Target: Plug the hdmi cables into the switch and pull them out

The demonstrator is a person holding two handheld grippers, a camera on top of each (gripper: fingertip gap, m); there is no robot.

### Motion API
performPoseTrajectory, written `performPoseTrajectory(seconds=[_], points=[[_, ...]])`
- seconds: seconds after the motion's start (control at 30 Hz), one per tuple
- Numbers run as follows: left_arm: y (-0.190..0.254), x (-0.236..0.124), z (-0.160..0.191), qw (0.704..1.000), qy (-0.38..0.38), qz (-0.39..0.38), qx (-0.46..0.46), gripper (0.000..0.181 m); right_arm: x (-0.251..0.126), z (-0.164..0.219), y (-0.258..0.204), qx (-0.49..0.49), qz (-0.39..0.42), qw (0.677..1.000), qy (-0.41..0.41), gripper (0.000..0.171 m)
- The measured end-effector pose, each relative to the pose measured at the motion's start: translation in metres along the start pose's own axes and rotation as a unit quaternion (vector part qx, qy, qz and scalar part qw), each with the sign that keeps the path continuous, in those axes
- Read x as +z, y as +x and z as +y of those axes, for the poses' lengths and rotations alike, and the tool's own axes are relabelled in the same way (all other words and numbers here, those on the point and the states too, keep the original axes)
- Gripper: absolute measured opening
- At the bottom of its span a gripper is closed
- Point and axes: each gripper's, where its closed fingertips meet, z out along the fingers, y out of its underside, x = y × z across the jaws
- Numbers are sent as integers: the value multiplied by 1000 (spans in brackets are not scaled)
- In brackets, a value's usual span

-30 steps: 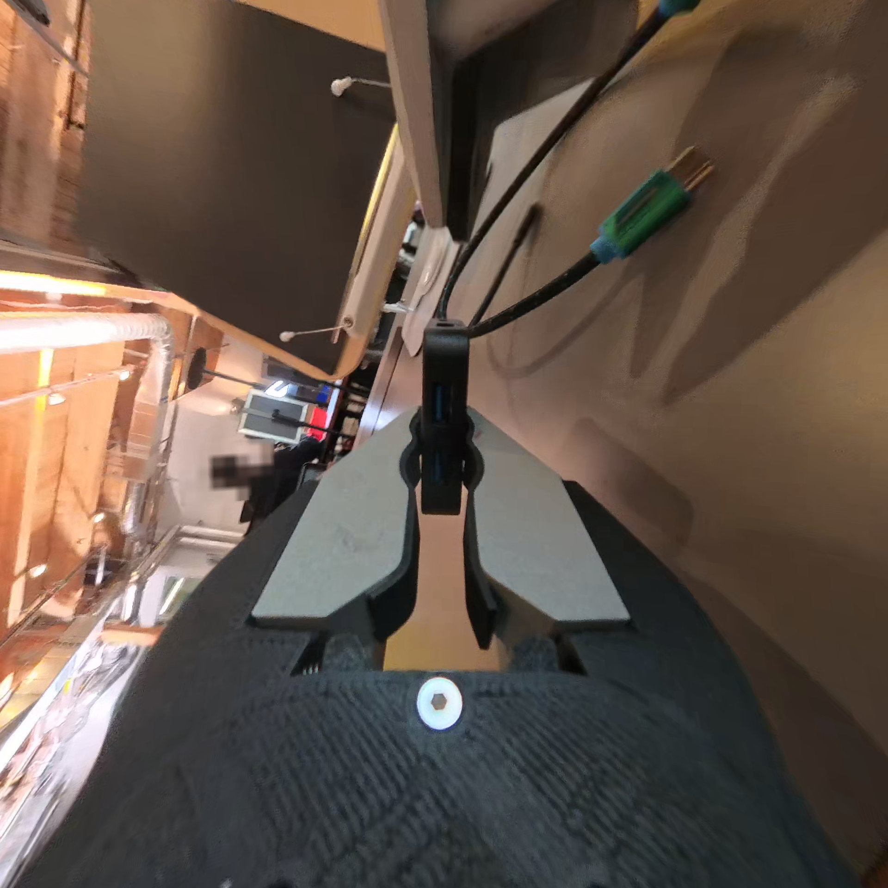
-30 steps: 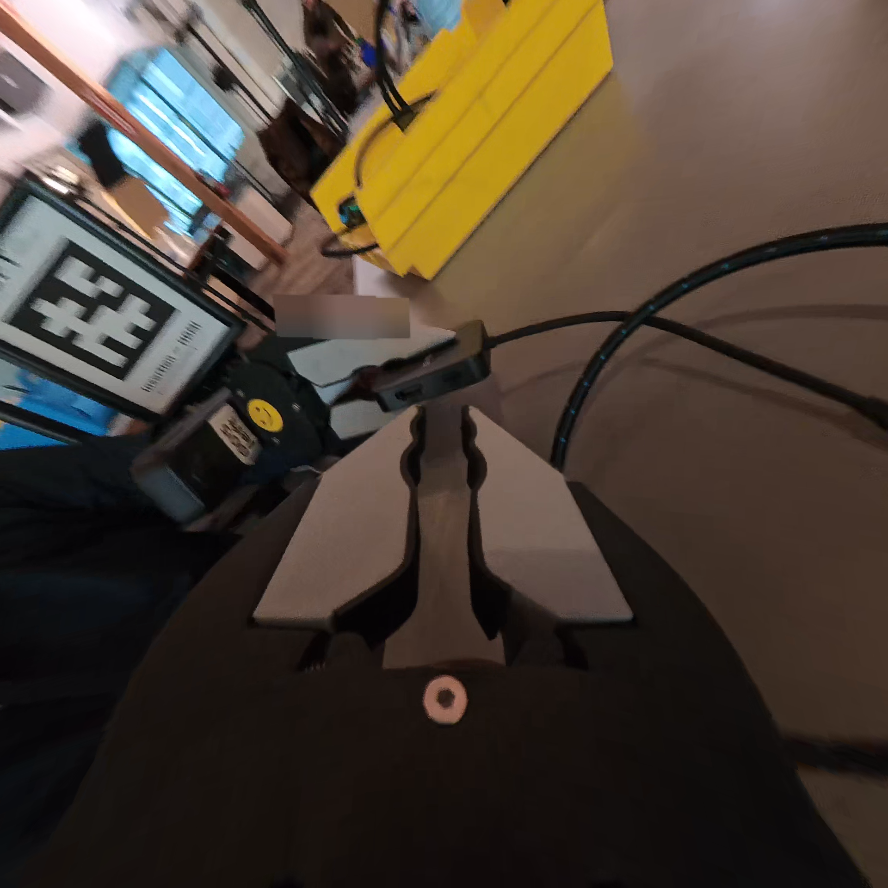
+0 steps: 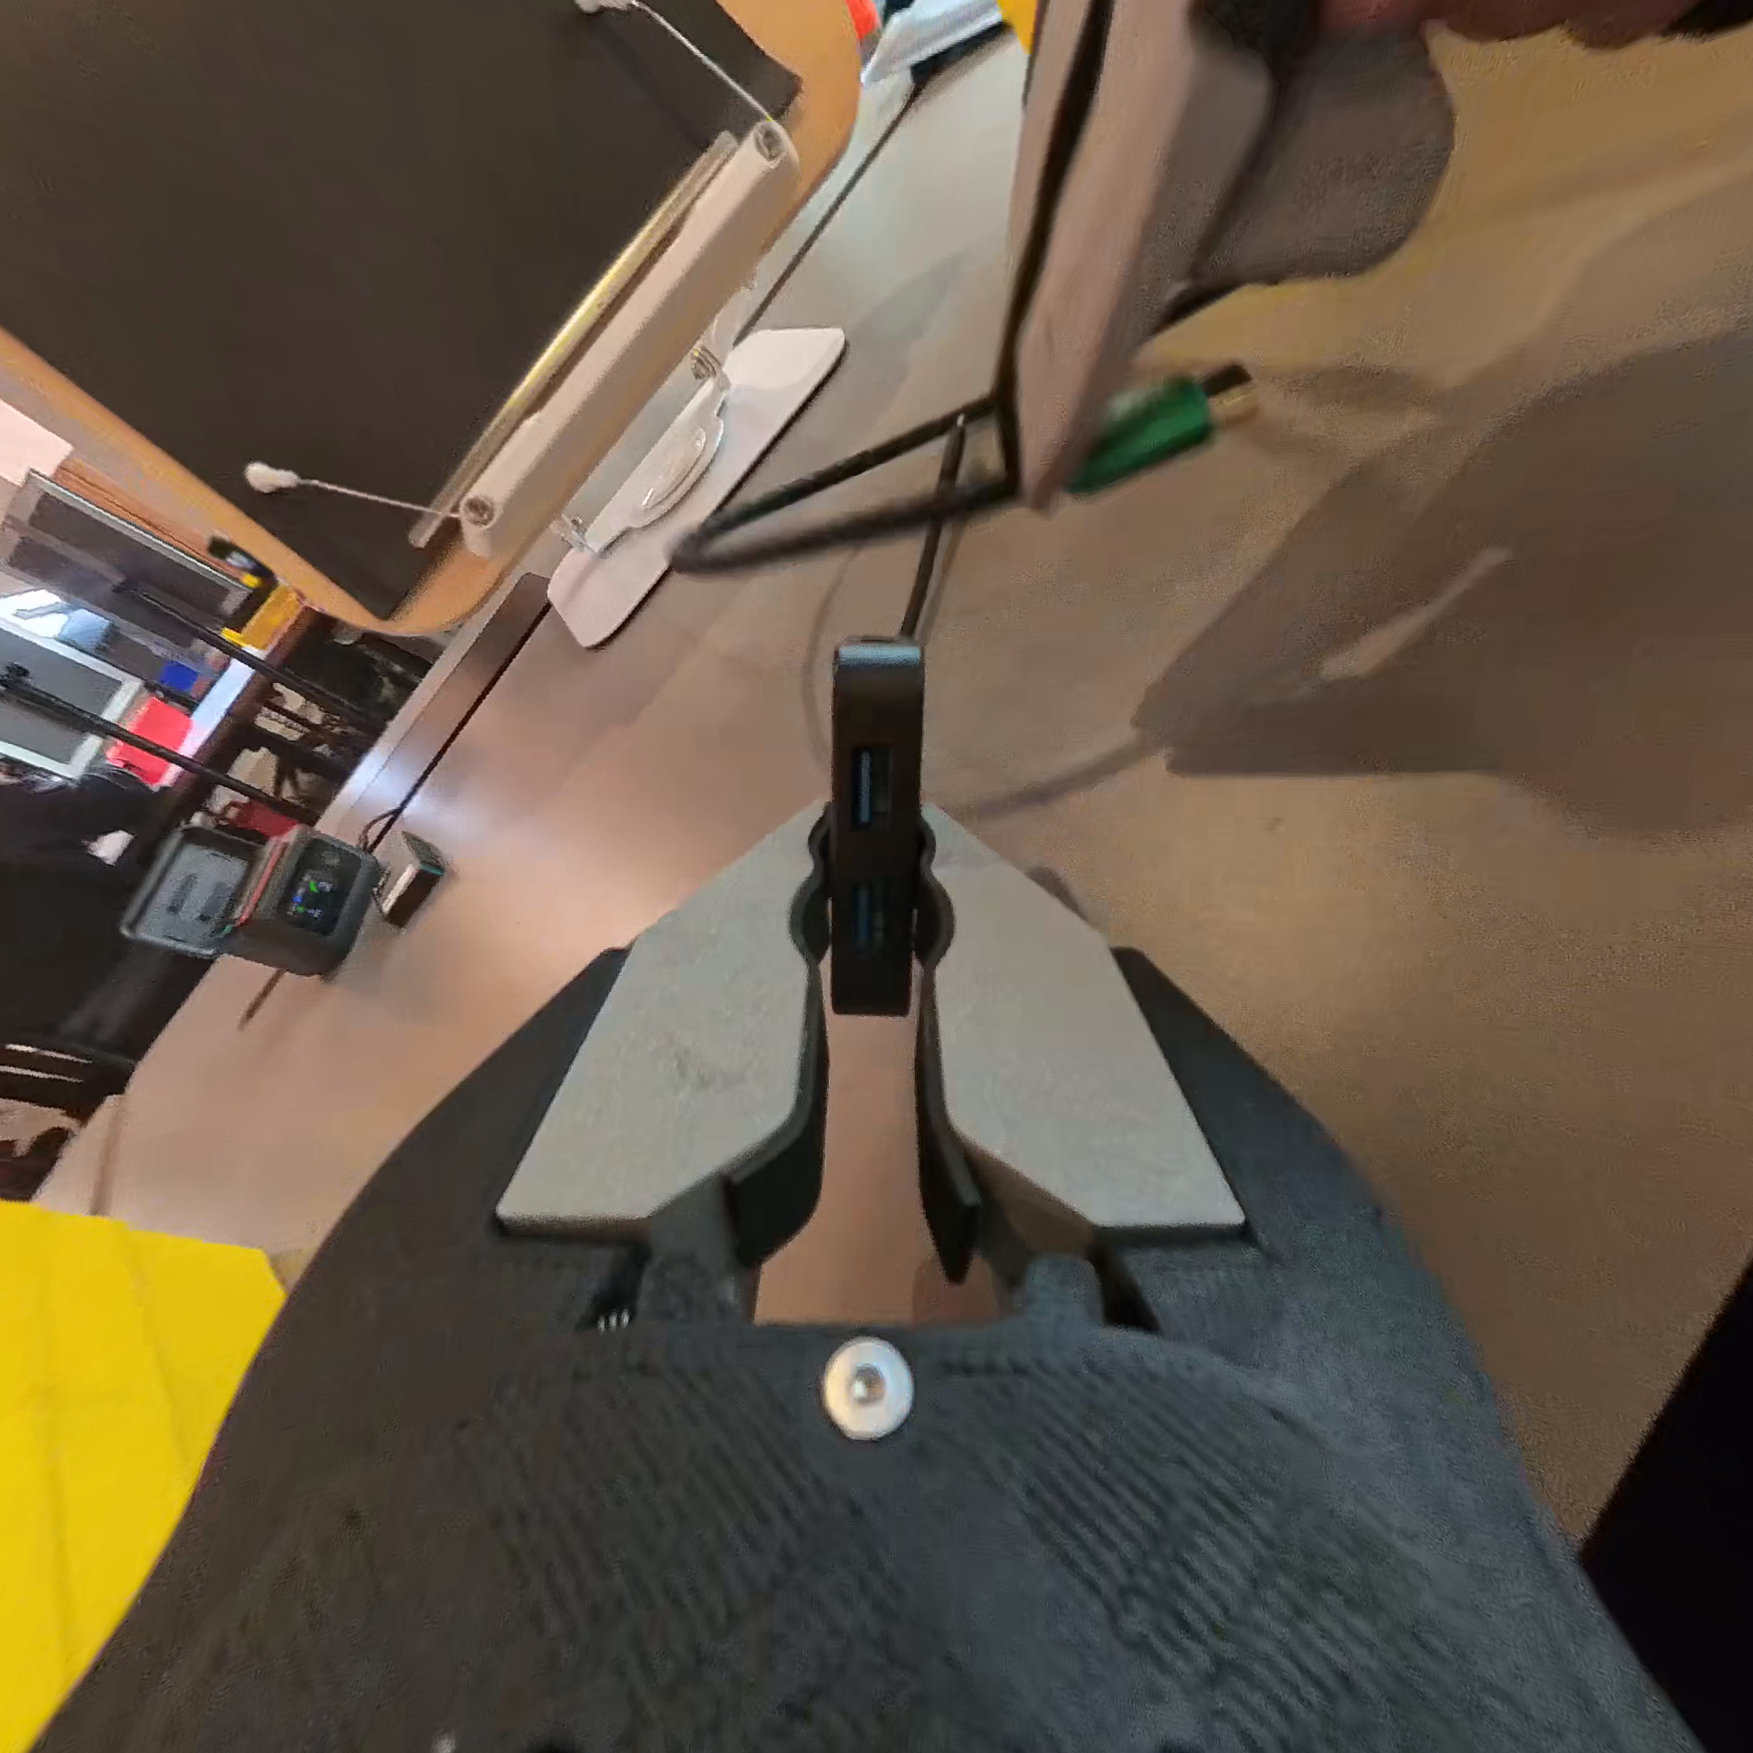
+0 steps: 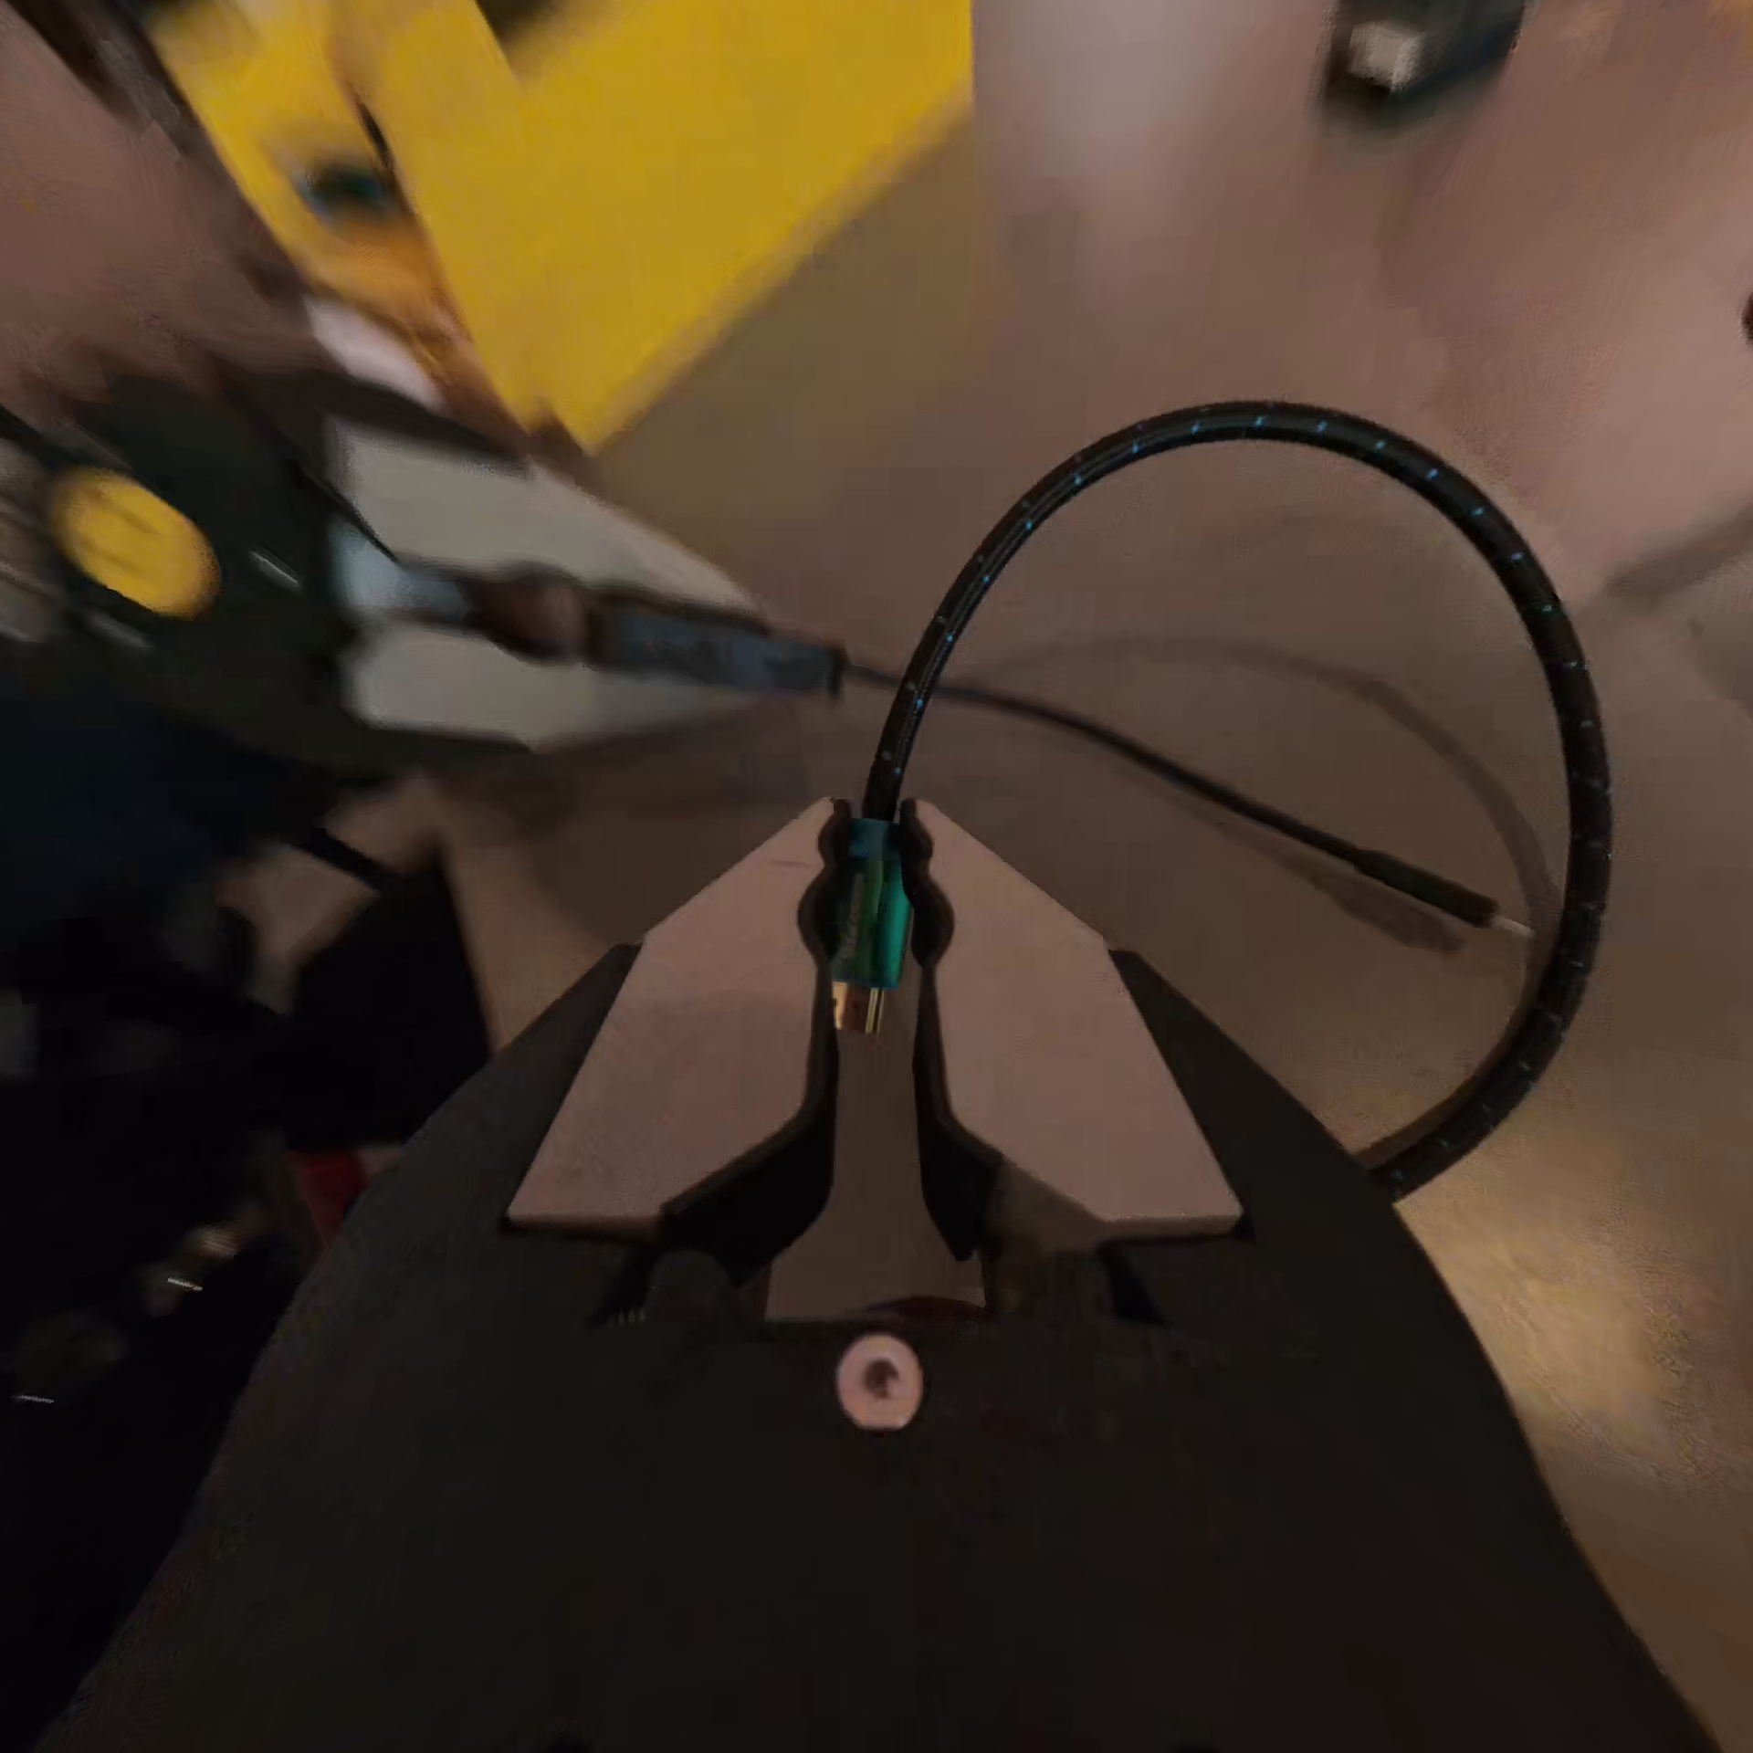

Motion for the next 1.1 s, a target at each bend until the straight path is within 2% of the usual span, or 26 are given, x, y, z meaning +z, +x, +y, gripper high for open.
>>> performPoseTrajectory(seconds=[0.07, 0.13, 0.2, 0.27, 0.37, 0.5, 0.63, 1.1], points=[[-3, -2, -4, 1000, 14, 6, -23, 10, -23, -34, -8, 58, -74, 988, 119, 8], [-5, -3, -10, 998, 32, 18, -53, 10, -47, -64, -18, 100, -151, 953, 241, 8], [-8, -5, -19, 991, 59, 35, -111, 10, -55, -81, -26, 138, -205, 914, 321, 7], [-6, -6, -34, 979, 97, 66, -168, 11, -50, -90, -32, 149, -217, 889, 375, 8], [0, -2, -41, 978, 99, 71, -168, 11, -39, -99, -33, 131, -174, 869, 445, 8], [-4, 0, -35, 985, 79, 32, -147, 11, -20, -94, -30, 94, -85, 895, 427, 8], [-13, 1, -30, 983, 72, 17, -168, 11, -22, -94, -22, 99, -26, 886, 452, 8], [1, 1, -38, 984, 77, 38, -154, 10, -22, -99, -27, 31, 31, 874, 484, 8]])
